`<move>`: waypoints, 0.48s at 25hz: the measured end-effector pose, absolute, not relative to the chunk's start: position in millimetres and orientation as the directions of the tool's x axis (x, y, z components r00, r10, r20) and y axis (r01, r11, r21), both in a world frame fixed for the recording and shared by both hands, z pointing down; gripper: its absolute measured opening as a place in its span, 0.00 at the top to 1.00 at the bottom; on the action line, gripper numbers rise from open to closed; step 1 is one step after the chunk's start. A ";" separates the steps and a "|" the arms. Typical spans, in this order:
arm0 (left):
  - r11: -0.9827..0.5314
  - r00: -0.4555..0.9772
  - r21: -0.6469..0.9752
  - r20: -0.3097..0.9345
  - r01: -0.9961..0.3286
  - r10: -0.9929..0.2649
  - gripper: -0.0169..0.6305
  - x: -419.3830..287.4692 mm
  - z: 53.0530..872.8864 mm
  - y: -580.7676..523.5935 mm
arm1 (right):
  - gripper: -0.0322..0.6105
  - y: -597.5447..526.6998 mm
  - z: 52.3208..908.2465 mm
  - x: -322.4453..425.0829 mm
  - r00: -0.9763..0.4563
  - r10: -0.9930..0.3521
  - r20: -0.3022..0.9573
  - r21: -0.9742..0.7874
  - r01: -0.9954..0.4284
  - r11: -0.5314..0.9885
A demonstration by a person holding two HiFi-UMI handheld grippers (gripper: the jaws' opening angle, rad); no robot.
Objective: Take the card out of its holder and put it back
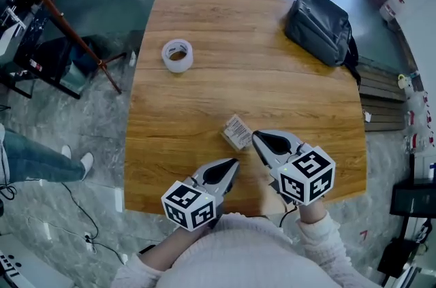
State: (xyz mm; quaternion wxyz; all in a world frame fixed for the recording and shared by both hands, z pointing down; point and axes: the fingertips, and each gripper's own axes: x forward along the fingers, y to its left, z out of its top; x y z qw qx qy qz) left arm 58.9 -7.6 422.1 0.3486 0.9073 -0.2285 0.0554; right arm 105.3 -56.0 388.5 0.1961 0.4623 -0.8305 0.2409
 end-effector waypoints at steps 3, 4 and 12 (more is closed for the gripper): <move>-0.669 0.884 0.581 0.266 -0.464 -0.383 0.96 58.0 417.2 -6.3 | 0.95 -46.9 376.3 104.1 -0.531 -0.717 0.451 -0.247 -0.846 0.472; -0.673 0.883 0.574 0.268 -0.468 -0.385 0.96 57.7 415.9 -6.4 | 0.95 -43.9 371.8 103.0 -0.544 -0.731 0.411 -0.259 -0.839 0.478; -0.695 0.879 0.539 0.276 -0.476 -0.389 0.96 55.8 408.1 -6.6 | 0.95 -22.3 375.4 96.1 -0.544 -0.779 0.312 -0.317 -0.833 0.454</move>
